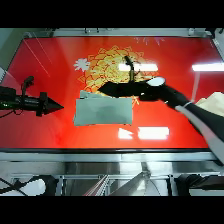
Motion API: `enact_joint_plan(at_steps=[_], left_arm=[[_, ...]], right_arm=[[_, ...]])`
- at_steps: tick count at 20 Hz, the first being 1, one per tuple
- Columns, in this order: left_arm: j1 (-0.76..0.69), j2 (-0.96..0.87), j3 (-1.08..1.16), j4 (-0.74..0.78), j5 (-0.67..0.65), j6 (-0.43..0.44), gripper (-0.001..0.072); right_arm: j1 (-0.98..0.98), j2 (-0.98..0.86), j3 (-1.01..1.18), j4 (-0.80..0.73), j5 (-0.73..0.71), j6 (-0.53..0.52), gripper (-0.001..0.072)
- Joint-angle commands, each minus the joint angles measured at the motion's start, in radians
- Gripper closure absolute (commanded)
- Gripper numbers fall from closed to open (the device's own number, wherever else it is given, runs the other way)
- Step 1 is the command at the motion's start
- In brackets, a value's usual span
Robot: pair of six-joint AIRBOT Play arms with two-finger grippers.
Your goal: Fold the shirts.
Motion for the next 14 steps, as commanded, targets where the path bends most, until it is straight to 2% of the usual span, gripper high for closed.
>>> enact_joint_plan(at_steps=[1,2,4,9,14], left_arm=[[0.002,0.006,-0.010,0.002,-0.009,0.006,0.0675],[0.002,0.006,-0.010,0.002,-0.010,0.006,0.0675],[0.002,0.006,-0.010,0.002,-0.009,0.006,0.0675],[0.002,0.006,-0.010,0.003,-0.006,0.005,0.0675],[0.002,0.006,-0.010,0.003,0.012,0.006,0.0675]], right_arm=[[-0.208,0.139,-0.080,-0.530,0.161,0.432,0.0037],[-0.249,0.152,-0.126,-0.576,0.193,0.464,0.0034],[-0.288,0.140,-0.198,-0.558,0.203,0.460,0.0015],[-0.290,-0.002,-0.211,-0.352,0.203,0.345,0.0014],[-0.233,-0.119,-0.211,-0.322,0.193,0.328,0.0014]])
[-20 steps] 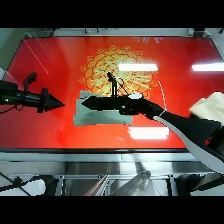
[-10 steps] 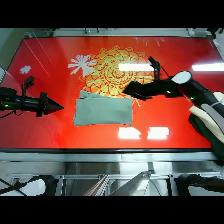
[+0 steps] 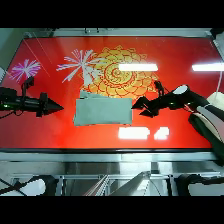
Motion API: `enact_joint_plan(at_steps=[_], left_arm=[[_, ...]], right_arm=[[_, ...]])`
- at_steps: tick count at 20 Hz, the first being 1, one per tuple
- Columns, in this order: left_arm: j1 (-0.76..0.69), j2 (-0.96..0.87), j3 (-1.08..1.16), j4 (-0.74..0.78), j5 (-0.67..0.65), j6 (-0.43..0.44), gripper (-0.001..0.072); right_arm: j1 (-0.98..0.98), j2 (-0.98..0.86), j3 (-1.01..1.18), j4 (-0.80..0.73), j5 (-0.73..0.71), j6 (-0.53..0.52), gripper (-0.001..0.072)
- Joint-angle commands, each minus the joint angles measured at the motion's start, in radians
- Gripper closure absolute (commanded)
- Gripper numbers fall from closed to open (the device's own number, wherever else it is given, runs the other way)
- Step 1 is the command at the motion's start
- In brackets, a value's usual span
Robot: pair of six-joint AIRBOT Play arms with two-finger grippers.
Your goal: Fold the shirts.
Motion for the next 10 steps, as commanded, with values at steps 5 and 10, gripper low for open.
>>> enact_joint_plan(at_steps=[5,10], left_arm=[[0.001,0.001,-0.001,0.000,0.015,-0.001,0.0675],[0.001,0.001,-0.001,0.000,0.025,-0.002,0.0675]], right_arm=[[0.114,-0.099,-0.002,0.304,-0.014,-0.213,0.0117],[0.032,-0.081,0.014,0.418,-0.016,-0.346,0.0693]])
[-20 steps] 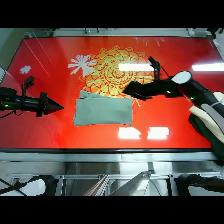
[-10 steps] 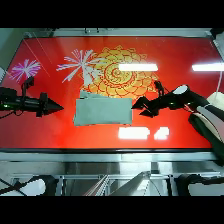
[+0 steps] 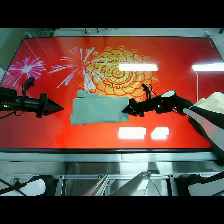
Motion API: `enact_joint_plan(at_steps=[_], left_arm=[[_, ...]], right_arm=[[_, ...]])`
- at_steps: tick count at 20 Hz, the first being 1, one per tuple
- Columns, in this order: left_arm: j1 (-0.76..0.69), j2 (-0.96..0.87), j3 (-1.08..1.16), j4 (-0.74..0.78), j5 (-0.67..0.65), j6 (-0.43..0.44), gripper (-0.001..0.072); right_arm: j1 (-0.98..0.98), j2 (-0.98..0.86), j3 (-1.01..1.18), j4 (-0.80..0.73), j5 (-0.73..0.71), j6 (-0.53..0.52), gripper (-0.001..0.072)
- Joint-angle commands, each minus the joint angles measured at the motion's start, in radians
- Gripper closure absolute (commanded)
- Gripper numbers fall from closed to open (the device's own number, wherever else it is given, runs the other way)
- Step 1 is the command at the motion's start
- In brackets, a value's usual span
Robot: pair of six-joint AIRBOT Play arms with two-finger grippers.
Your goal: Fold the shirts.
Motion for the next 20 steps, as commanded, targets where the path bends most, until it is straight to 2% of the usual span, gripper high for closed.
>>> enact_joint_plan(at_steps=[1,4,13,16,17,20], left_arm=[[0.001,0.001,0.000,0.000,0.011,-0.001,0.0675],[0.001,0.001,0.000,0.000,0.011,-0.001,0.0675],[0.001,0.001,0.000,0.000,0.010,0.000,0.0675],[0.001,0.001,-0.001,0.000,0.006,0.002,0.0675],[0.001,0.001,-0.001,0.000,0.000,0.003,0.0675],[-0.018,0.001,-0.001,0.002,0.004,0.003,0.0675]], right_arm=[[-0.102,0.034,0.010,0.058,0.011,-0.080,0.0693],[-0.342,0.162,0.010,-0.151,0.074,0.020,0.0694],[-1.118,0.771,-0.004,-0.991,0.173,0.387,0.0694],[-1.308,0.869,-0.036,-1.163,0.150,0.485,0.0694],[-1.332,0.874,-0.057,-1.204,0.138,0.534,0.0694],[-1.338,0.842,-0.168,-1.240,0.107,0.576,0.0693]])
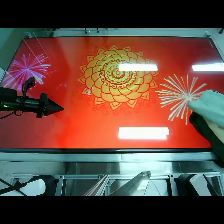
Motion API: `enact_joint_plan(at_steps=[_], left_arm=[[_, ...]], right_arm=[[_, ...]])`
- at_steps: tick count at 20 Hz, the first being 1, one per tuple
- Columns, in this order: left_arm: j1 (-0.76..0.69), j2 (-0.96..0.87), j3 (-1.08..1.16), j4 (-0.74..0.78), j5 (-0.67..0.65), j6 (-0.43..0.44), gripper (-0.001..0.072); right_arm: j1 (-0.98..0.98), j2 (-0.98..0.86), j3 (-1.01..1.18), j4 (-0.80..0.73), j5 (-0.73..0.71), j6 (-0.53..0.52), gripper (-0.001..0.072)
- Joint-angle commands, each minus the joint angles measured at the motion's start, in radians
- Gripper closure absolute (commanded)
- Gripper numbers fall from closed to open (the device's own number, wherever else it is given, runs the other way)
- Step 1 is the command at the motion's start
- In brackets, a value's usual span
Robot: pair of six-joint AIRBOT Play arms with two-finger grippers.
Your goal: Fold the shirts.
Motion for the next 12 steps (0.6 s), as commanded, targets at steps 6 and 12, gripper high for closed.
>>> enact_joint_plan(at_steps=[6,12], left_arm=[[-0.075,0.000,0.000,0.000,-0.038,0.002,0.0674],[-0.097,0.000,0.001,-0.001,-0.060,0.001,0.0674]], right_arm=[[-0.058,0.019,-0.100,-0.068,0.023,0.099,0.0121],[0.158,0.181,-0.104,0.497,0.230,-0.003,0.0210]])
